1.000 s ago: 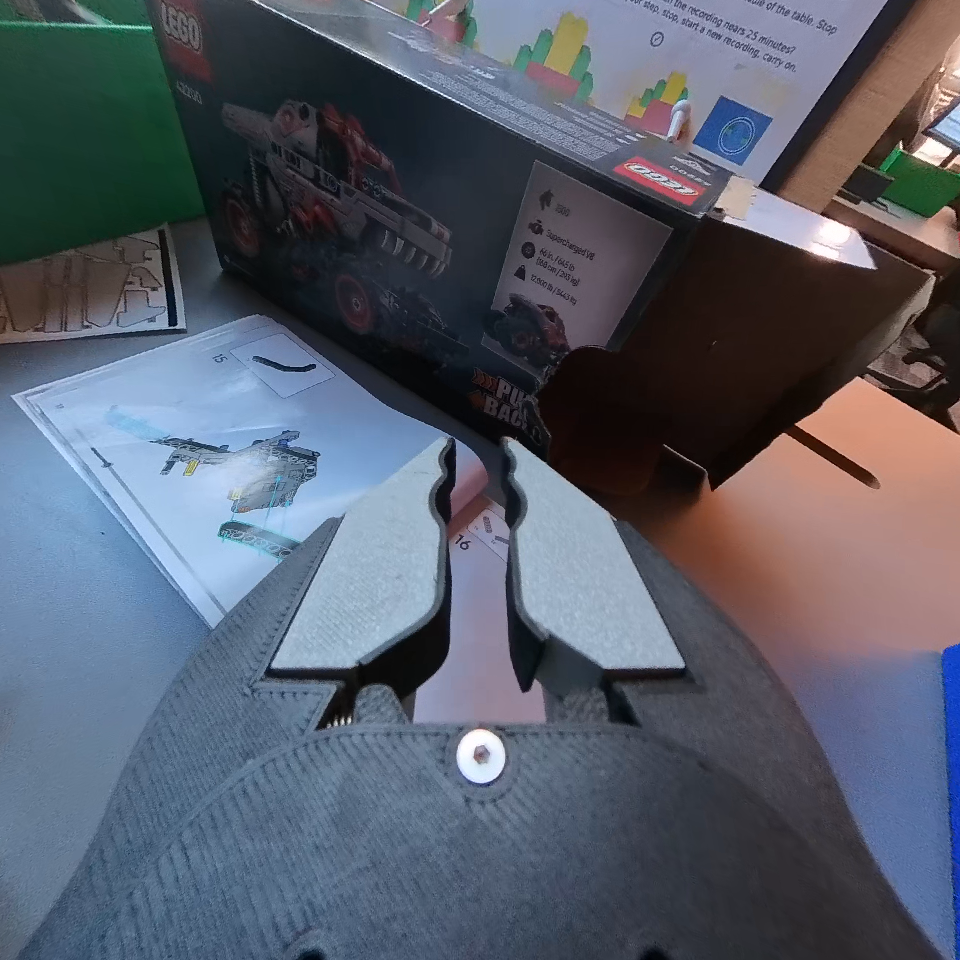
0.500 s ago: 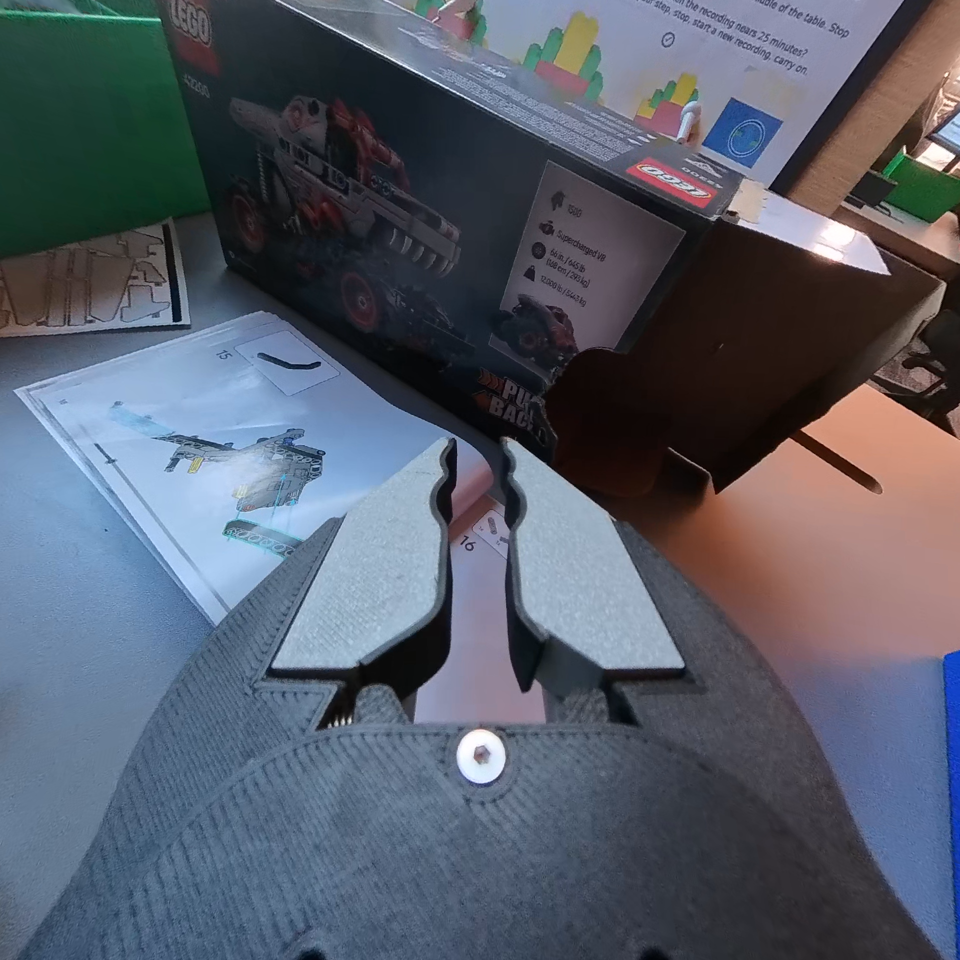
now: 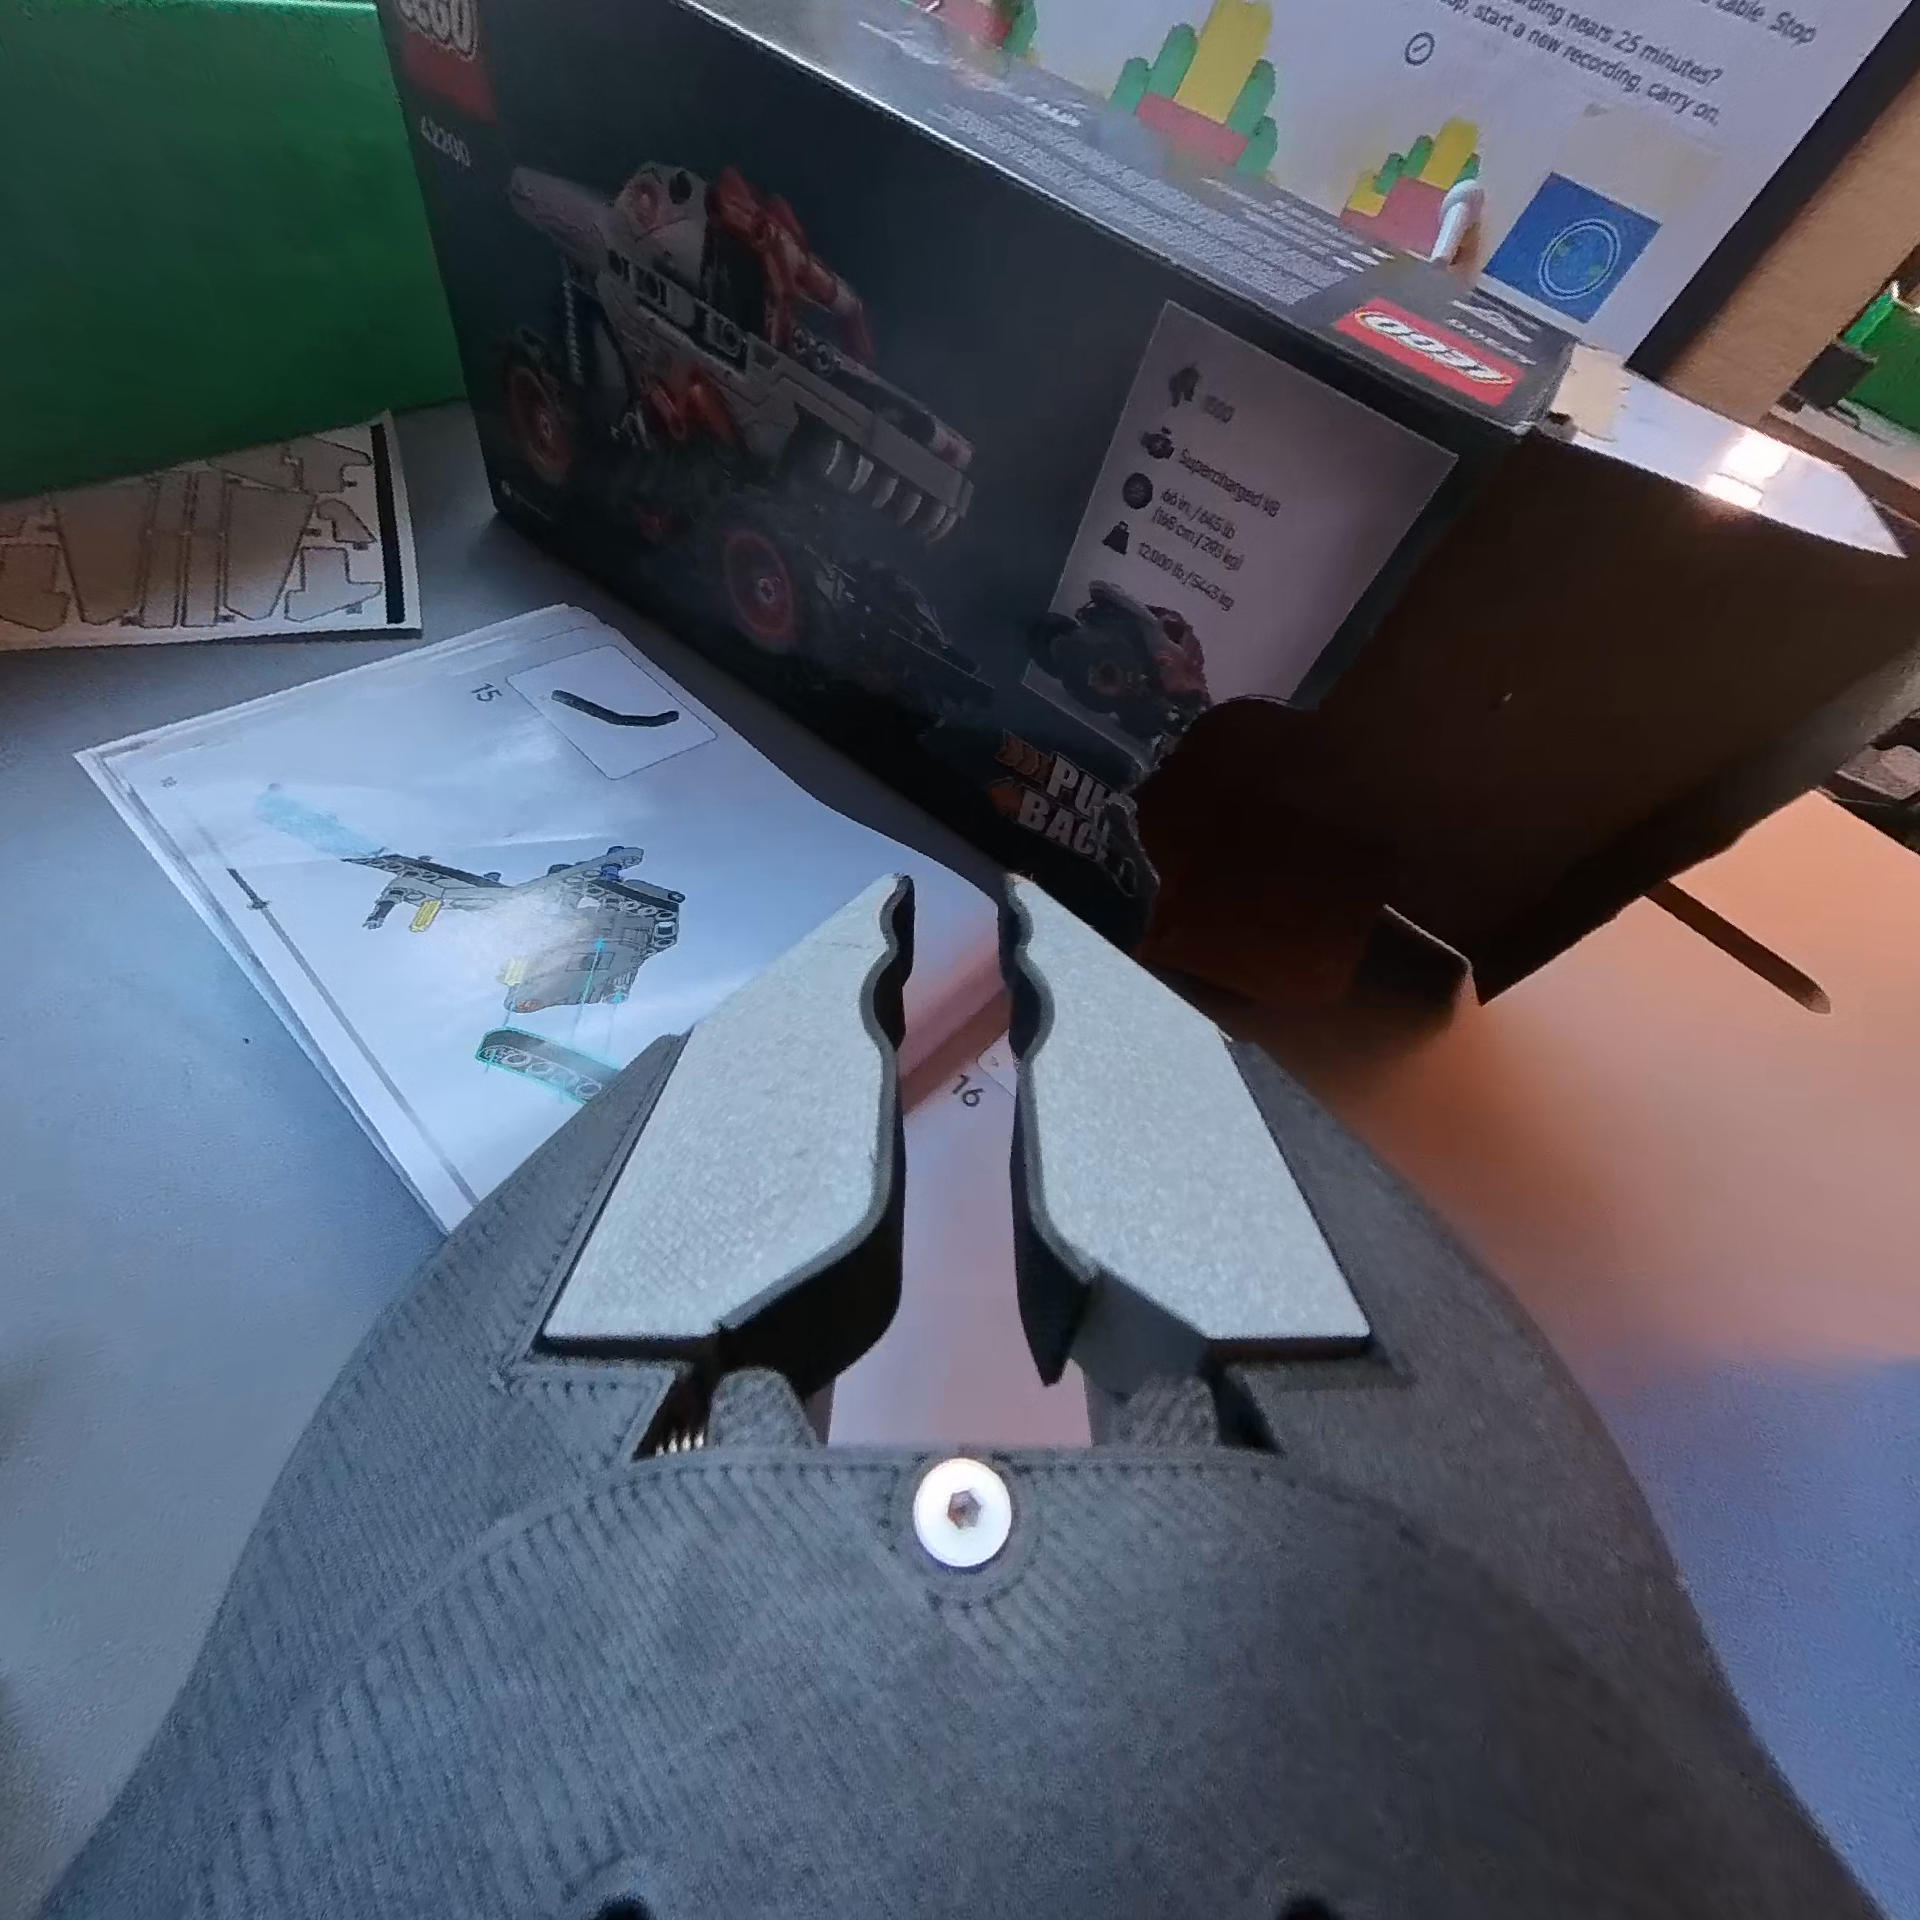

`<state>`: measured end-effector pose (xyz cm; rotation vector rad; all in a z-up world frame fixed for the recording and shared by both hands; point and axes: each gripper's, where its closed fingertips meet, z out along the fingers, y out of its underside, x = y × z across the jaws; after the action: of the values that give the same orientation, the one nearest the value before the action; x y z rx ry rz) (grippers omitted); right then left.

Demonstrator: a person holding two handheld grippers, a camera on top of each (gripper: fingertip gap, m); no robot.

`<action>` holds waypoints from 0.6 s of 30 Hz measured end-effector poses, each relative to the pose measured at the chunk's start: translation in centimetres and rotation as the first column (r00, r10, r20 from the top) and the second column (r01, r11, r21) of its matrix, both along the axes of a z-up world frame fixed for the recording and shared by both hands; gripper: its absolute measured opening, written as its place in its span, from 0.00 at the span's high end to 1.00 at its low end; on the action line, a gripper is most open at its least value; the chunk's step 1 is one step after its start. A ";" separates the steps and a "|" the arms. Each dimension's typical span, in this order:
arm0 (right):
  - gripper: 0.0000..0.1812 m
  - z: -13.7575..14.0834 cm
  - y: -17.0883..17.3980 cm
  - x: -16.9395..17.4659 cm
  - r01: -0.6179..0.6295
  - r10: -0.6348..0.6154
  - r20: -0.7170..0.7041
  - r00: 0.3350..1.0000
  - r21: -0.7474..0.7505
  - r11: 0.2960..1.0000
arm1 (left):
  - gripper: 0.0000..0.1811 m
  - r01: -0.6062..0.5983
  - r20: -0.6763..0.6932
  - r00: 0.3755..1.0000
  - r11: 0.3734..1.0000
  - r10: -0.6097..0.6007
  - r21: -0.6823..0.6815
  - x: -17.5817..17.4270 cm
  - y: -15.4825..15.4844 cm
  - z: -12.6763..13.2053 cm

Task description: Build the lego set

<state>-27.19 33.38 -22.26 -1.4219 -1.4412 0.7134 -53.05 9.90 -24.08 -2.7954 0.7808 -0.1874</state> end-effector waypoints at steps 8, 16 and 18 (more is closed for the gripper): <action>0.93 0.2 0.0 0.1 -0.003 0.003 -0.007 1.000 -0.001 1.000 | 0.92 -0.155 -0.077 0.981 0.958 0.178 0.242 -3.5 4.1 2.8; 0.93 -0.1 0.1 0.1 -0.002 0.002 0.004 1.000 0.001 1.000 | 0.79 -0.183 -0.058 0.978 0.957 0.201 0.226 -4.5 3.4 3.4; 0.93 0.1 0.1 0.2 0.001 -0.001 -0.001 1.000 0.001 1.000 | 0.79 -0.138 -0.064 0.987 0.978 0.150 0.154 -3.9 1.5 3.1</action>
<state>-27.03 33.52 -22.19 -1.4216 -1.4397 0.7126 -56.98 11.43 -21.00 -2.7150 0.5789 0.0020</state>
